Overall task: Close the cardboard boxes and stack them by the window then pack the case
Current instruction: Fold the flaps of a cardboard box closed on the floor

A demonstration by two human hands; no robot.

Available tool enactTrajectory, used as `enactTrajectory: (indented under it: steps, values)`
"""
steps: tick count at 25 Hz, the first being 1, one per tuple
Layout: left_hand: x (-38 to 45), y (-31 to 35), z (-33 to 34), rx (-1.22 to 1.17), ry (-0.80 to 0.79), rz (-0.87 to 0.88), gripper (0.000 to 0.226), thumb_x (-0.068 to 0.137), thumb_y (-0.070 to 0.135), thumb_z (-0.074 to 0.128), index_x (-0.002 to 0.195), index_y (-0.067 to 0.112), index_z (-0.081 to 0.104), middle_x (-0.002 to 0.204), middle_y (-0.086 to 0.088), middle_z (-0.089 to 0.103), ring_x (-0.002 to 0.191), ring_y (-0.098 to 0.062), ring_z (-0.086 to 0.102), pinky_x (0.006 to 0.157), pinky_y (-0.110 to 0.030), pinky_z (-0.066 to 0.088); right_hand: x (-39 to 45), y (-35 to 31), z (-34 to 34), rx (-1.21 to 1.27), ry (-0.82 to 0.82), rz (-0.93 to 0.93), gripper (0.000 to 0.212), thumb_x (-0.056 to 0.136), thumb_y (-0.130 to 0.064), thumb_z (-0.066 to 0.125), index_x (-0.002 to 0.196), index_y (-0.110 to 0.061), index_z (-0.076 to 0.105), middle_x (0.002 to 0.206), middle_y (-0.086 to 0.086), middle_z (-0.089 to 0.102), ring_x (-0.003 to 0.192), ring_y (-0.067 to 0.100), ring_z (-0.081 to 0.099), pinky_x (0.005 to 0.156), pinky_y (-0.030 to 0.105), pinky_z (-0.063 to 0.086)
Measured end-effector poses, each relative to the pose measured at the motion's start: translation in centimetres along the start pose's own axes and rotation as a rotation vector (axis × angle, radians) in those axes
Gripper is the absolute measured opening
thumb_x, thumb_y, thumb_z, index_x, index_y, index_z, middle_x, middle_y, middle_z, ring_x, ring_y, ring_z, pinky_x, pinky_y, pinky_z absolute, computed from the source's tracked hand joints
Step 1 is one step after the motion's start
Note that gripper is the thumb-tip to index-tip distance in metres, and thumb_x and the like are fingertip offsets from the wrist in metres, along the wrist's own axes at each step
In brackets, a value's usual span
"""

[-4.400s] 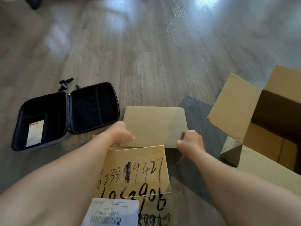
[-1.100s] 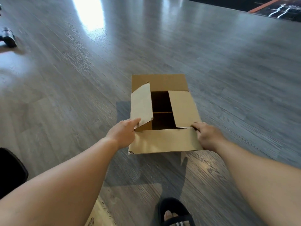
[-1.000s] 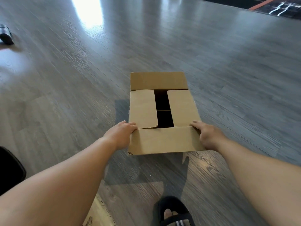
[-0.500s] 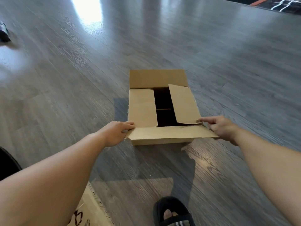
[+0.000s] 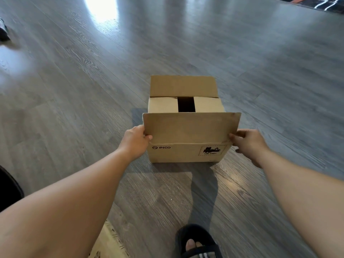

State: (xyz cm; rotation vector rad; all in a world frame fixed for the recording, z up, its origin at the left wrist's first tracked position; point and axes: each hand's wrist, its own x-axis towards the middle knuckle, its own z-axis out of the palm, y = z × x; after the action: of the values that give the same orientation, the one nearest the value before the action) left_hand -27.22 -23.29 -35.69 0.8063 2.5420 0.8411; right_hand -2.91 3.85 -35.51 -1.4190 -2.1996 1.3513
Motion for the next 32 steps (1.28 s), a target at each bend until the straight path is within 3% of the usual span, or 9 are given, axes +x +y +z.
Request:
enactTrajectory:
  steps: [3,6,8,11,15,18,22,27,32]
  values:
    - [-0.2,0.4,0.6,0.035,-0.002,-0.013,0.021,0.097,0.016,0.06,0.118,0.016,0.06,0.107,-0.001,0.065,0.094,-0.021,0.061,0.08,-0.036,0.052,0.6,-0.7,1.3,-0.133,0.11,-0.01,0.043,0.091,-0.031,0.071,0.13,-0.018,0.061,0.114,0.004,0.068,0.102,0.027,0.065,0.091,0.052,0.055]
    - [-0.2,0.4,1.1,0.066,-0.013,-0.004,0.029,0.095,0.012,0.06,0.123,0.015,0.052,0.109,-0.009,0.064,0.099,-0.028,0.063,0.084,-0.044,0.056,0.6,-1.3,2.3,-0.31,0.105,-0.087,0.078,0.089,-0.027,0.073,0.154,-0.034,0.031,0.131,0.007,0.061,0.114,0.029,0.061,0.095,0.05,0.053]
    - [-0.1,0.4,1.1,0.118,-0.036,0.007,0.054,0.096,0.019,0.06,0.146,0.021,0.039,0.122,-0.011,0.057,0.111,-0.031,0.058,0.089,-0.041,0.053,0.5,-1.4,2.5,-0.412,0.022,-0.133,0.07,0.088,-0.026,0.068,0.15,-0.042,0.039,0.116,0.003,0.066,0.096,0.023,0.064,0.08,0.042,0.056]
    - [0.4,0.0,0.7,0.256,-0.111,-0.105,0.071,0.097,0.047,0.056,0.155,0.04,0.015,0.135,-0.016,0.039,0.109,-0.034,0.055,0.086,-0.041,0.049,-0.1,-0.9,2.7,-0.381,0.007,-0.187,0.033,0.086,-0.024,0.06,0.114,-0.035,0.074,0.074,-0.01,0.071,0.059,0.017,0.065,0.056,0.035,0.058]
    - [1.9,-0.5,0.0,0.41,-0.27,-0.149,0.082,0.087,0.049,0.07,0.153,0.038,0.022,0.144,-0.013,0.031,0.121,-0.035,0.05,0.097,-0.045,0.049,0.2,-1.9,3.5,-0.549,0.112,-0.246,0.021,0.091,-0.024,0.057,0.091,-0.024,0.077,0.072,-0.004,0.069,0.065,0.018,0.062,0.056,0.03,0.053]
    - [2.3,-0.6,-0.1,0.499,-0.261,-0.019,0.082,0.082,0.05,0.074,0.15,0.026,0.035,0.138,-0.006,0.045,0.124,-0.03,0.05,0.1,-0.04,0.045,1.4,-2.7,3.7,-0.567,0.11,-0.19,0.02,0.093,-0.024,0.057,0.098,-0.02,0.075,0.091,0.003,0.073,0.077,0.021,0.064,0.06,0.028,0.05]
    - [1.5,-1.5,-0.1,0.46,-0.253,0.058,0.088,0.079,0.053,0.075,0.153,0.031,0.033,0.152,0.002,0.037,0.132,-0.028,0.045,0.106,-0.04,0.041,3.1,-3.3,3.5,-0.517,0.128,-0.119,0.045,0.089,-0.025,0.062,0.132,-0.012,0.06,0.12,0.014,0.067,0.11,0.036,0.06,0.078,0.033,0.045]
    - [0.8,-0.4,0.8,0.409,-0.359,0.156,0.094,0.081,0.043,0.078,0.157,0.028,0.026,0.159,0.005,0.026,0.137,-0.025,0.041,0.109,-0.035,0.04,4.6,-3.8,2.5,-0.384,0.14,0.102,0.037,0.083,-0.029,0.068,0.108,-0.008,0.05,0.107,0.012,0.06,0.096,0.033,0.055,0.074,0.038,0.044]
    - [0.3,-0.2,1.9,0.327,-0.396,0.025,0.086,0.095,0.038,0.061,0.159,0.035,0.004,0.167,0.006,-0.007,0.148,-0.028,0.026,0.105,-0.033,0.04,4.6,-3.9,2.3,-0.228,0.304,0.009,0.07,0.082,-0.024,0.069,0.143,-0.014,0.036,0.106,0.003,0.055,0.094,0.03,0.058,0.071,0.035,0.044]
